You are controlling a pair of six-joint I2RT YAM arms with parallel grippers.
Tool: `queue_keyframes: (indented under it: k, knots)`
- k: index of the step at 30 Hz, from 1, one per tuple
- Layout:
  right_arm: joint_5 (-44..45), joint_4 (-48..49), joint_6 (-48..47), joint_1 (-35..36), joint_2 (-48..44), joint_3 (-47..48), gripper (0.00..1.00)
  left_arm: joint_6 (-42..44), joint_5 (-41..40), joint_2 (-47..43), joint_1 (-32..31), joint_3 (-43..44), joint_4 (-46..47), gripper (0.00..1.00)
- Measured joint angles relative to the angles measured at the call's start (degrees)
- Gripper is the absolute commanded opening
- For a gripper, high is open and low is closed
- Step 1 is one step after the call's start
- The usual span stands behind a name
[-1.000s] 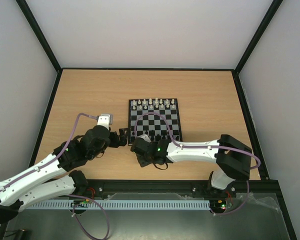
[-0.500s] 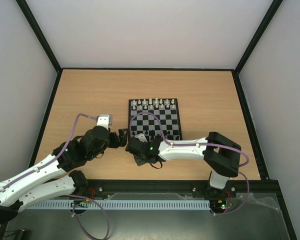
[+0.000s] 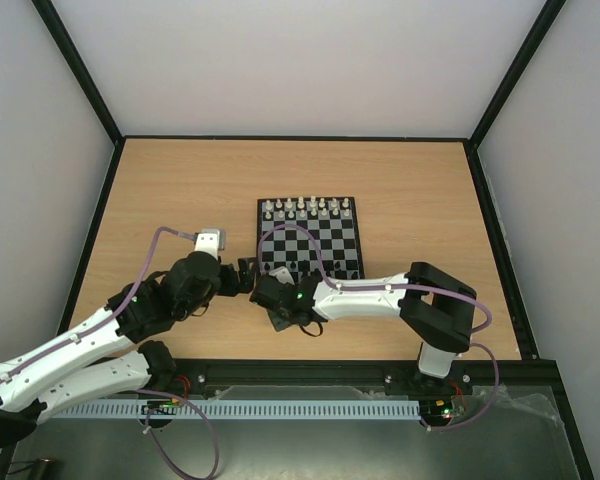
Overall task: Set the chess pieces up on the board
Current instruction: Pick up the chess piece at the center of the board, then place the chess piece on the chessboard.
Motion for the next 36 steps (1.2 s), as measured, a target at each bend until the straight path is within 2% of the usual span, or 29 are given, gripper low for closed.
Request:
queue_keyframes:
  k: [4, 19, 24, 31, 36]
  knots:
    - [-0.02, 0.02, -0.35, -0.52, 0.04, 0.0, 0.19, 0.0, 0.0, 0.37, 0.0, 0.0, 0.0, 1.0]
    - [-0.7, 0.83, -2.03, -2.14, 0.07, -0.09, 0.05, 0.0, -0.02, 1.64, 0.0, 0.0, 0.02, 1.0]
    - [-0.57, 0.81, -2.08, -2.14, -0.59, -0.5, 0.05, 0.0, -0.04, 1.97, 0.0, 0.0, 0.02, 1.0]
    - [0.68, -1.09, -2.12, -3.39, -9.03, -1.38, 0.05, 0.0, -0.07, 2.84, 0.0, 0.02, 0.02, 1.0]
    - [1.68, -3.23, -2.91, -7.69, -16.63, -1.75, 0.05, 0.02, -0.31, 3.41, 0.0, 0.15, 0.04, 0.99]
